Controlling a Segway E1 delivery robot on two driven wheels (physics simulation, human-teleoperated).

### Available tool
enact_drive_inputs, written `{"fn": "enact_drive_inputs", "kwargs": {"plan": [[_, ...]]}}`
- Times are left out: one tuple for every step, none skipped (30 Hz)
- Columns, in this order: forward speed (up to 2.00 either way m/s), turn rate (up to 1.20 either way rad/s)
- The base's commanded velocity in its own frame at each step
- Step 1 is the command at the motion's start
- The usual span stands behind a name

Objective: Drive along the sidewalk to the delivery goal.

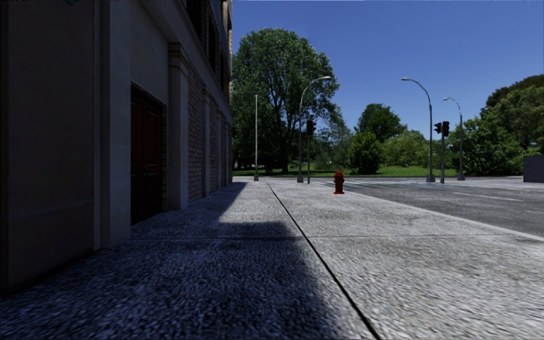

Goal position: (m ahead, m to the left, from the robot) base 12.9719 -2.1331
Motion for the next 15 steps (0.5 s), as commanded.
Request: {"fn": "enact_drive_inputs", "kwargs": {"plan": [[2.00,0.00],[2.00,0.00],[2.00,0.00],[2.00,0.00],[2.00,0.00],[2.00,0.00],[2.00,0.00],[2.00,0.00],[2.00,0.00],[2.00,0.00],[2.00,0.00],[2.00,0.00],[2.00,0.00],[2.00,0.00],[2.00,0.00]]}}
